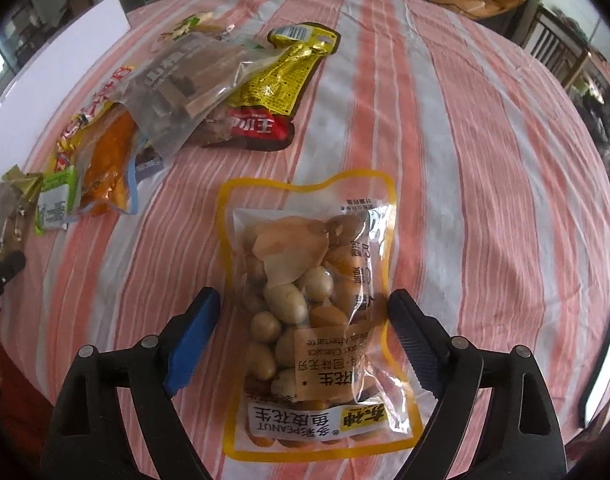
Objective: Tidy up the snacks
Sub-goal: 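Lift the clear snack bag with the left tool while the right tool grasps the yellow-bordered peanut bag, then carry both bags into the cardboard box and open both tools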
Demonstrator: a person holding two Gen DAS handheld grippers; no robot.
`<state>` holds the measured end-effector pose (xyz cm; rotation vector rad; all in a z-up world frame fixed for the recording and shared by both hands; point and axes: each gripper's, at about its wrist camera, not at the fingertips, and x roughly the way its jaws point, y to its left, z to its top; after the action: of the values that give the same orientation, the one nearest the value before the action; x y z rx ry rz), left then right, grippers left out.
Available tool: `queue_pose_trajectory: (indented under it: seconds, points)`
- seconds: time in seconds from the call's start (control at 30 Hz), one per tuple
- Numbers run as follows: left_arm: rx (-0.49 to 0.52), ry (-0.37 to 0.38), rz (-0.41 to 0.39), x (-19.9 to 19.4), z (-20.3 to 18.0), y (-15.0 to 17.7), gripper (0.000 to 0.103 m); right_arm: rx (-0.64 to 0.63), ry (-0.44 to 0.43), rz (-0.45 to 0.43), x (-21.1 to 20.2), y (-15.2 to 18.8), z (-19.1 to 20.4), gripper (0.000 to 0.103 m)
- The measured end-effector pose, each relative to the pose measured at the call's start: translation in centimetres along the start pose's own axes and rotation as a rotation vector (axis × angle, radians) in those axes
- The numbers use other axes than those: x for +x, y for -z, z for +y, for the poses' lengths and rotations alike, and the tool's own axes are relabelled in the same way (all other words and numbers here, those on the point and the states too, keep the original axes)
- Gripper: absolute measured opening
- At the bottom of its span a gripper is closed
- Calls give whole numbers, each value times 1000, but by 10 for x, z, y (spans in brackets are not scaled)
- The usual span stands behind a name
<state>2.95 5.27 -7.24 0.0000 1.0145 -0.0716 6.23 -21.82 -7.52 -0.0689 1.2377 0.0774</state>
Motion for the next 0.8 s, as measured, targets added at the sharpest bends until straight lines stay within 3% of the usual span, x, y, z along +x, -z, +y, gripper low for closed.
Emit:
queue_pose_trajectory:
  seconds: [0.03,0.07,0.1,0.17,0.63,0.8]
  points:
    - [8,5,-10,-2,-1,-1,69,1,-1,1,0,1,-2,85]
    - [7,5,-11,-2,-1,-2,69,5,1,-1,1,-2,-5,74]
    - [1,10,-12,-3,-1,-1,69,8,5,-11,-1,-3,-9,69]
    - [6,8,-15,-4,-3,-1,69,17,-3,-23,-8,1,-15,63]
    - [49,-23,-40,-13,-14,-4,69,112,-72,-72,-35,18,-39,63]
    - [20,13,-40,-17,-10,-5,69,107,-77,-77,-33,11,-32,63]
